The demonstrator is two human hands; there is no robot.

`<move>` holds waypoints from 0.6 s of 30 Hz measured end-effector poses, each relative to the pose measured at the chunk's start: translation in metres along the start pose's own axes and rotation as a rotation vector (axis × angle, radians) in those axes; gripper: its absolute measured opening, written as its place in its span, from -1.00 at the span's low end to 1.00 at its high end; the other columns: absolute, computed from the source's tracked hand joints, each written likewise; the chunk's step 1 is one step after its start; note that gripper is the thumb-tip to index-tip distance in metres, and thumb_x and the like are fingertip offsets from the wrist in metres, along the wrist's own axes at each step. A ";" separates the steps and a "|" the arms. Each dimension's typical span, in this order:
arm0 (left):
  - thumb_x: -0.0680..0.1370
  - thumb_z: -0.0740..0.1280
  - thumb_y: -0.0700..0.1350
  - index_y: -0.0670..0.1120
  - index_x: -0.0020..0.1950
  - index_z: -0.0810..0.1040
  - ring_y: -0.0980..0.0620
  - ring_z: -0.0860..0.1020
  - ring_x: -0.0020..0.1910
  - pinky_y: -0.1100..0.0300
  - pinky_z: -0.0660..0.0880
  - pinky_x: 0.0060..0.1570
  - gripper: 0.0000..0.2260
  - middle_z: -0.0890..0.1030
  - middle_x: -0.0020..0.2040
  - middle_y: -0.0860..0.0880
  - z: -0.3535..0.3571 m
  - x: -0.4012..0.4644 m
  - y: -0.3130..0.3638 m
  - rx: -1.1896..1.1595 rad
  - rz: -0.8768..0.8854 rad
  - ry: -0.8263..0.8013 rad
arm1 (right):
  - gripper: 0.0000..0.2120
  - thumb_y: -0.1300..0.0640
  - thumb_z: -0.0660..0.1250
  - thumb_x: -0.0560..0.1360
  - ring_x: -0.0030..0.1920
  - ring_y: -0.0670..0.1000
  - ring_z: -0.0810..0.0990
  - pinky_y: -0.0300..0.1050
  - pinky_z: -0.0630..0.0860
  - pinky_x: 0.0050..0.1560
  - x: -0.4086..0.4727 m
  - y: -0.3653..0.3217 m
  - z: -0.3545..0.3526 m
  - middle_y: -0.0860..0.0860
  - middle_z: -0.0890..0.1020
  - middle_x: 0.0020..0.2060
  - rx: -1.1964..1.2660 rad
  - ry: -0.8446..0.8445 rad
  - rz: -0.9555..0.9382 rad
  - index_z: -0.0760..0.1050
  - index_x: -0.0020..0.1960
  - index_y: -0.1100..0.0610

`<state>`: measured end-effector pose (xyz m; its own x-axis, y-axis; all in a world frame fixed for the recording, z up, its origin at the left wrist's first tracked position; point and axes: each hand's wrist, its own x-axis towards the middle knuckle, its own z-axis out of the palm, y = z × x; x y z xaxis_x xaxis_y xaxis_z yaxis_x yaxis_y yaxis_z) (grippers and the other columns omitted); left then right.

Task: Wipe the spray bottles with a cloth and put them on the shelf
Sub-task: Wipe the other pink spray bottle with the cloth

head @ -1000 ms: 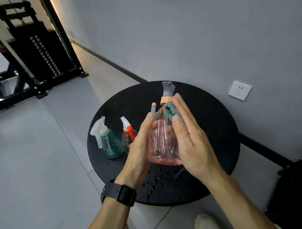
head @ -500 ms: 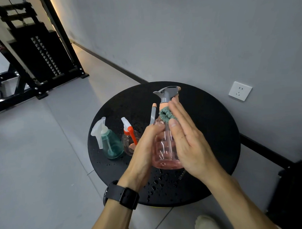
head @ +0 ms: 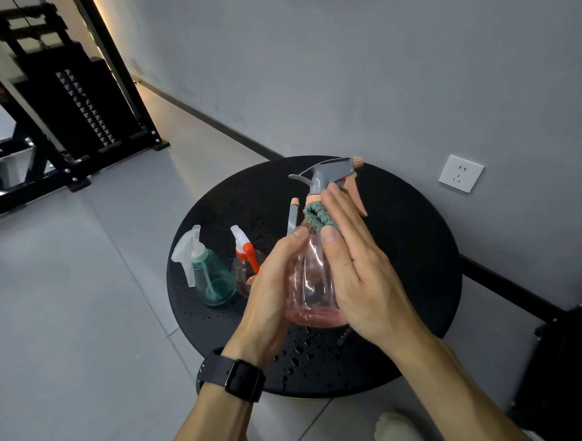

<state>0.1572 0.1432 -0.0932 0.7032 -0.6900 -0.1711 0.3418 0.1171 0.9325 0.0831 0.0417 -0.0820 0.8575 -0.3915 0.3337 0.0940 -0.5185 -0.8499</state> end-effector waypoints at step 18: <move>0.60 0.21 0.10 -0.12 0.15 0.59 0.01 0.63 -0.23 0.13 0.58 -0.29 -0.65 0.64 -0.12 -0.06 -0.004 0.002 0.005 -0.347 0.096 0.088 | -0.57 -0.09 -0.05 0.63 0.49 -0.31 0.04 -0.03 0.20 0.50 -0.007 -0.004 0.015 -0.24 0.12 0.53 0.157 -0.042 0.042 0.00 0.48 -0.19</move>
<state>0.1631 0.1452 -0.0898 0.7882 -0.6019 -0.1284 0.4519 0.4243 0.7847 0.0844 0.0577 -0.0871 0.8824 -0.3764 0.2824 0.1331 -0.3762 -0.9170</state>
